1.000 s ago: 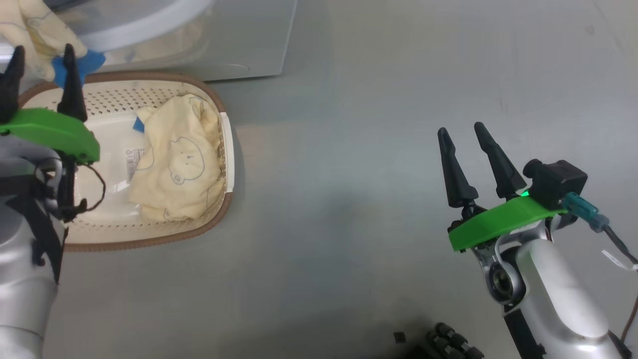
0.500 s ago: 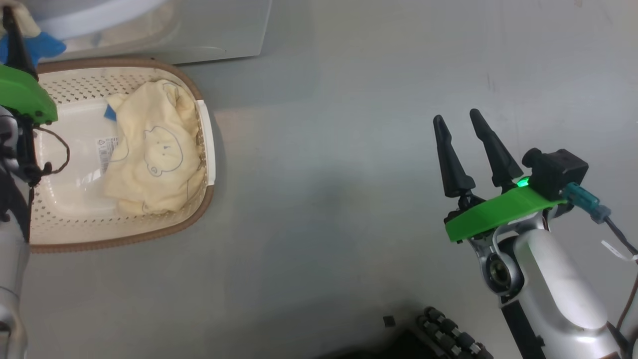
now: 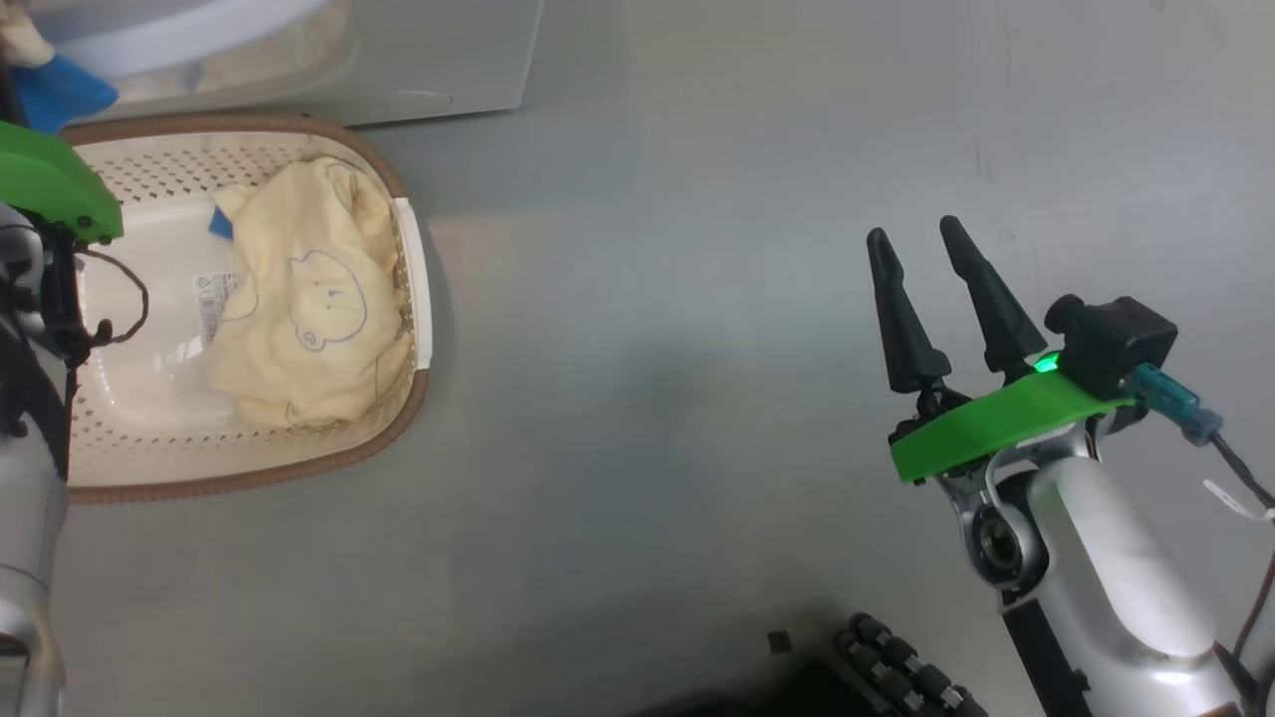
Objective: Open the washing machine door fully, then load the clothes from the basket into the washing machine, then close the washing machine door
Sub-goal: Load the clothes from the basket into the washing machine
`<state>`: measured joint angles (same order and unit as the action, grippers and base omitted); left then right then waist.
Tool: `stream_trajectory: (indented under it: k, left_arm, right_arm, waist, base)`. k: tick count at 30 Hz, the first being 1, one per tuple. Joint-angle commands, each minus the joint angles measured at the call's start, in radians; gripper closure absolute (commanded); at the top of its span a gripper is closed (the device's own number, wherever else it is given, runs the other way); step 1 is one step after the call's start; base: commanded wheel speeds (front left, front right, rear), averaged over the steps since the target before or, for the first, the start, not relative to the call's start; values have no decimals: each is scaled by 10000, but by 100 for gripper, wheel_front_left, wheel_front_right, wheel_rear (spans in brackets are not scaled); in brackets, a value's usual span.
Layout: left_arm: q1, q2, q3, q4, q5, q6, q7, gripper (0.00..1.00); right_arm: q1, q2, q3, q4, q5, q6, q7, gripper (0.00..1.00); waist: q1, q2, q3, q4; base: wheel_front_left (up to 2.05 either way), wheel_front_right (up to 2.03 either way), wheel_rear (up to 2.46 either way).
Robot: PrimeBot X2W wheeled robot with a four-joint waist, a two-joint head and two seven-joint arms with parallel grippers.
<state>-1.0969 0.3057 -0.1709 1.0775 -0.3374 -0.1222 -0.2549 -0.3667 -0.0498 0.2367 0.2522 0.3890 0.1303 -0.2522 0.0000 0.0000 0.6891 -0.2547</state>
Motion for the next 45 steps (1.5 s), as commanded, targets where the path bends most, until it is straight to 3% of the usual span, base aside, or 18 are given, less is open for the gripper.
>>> stream_trajectory:
  k: [1,13,21,34,45]
  left_arm:
    - [-112,448,215,-409,-49,0,-68,100]
    - [1431,458,759,-2997,-207,-73,-68,100]
    - [1478,826,1436,-4779,-456,-79,-68,100]
    - [-1365,2390,547,-5125,-709,-83,1573,100]
    - [-4832,3185,-915,-3693,-311,-83,2697,100]
  right_arm:
    - [94,-4,122,-265,51,4,-94,0]
    - [239,-4,-13,-277,-115,4,-95,0]
    - [244,-4,54,-265,-14,4,-95,0]
    - [-20,-4,302,-466,392,4,-95,0]
    - [-355,-4,682,-566,1031,4,-95,0]
  waist:
    - [0,0,-60,66]
    - [0,0,-413,644]
    - [0,0,-353,777]
    - [0,0,757,161]
    - [0,0,1714,-531]
  base:
    - [0,0,0]
    - [0,0,0]
    - [0,0,0]
    - [0,0,0]
    - [0,0,0]
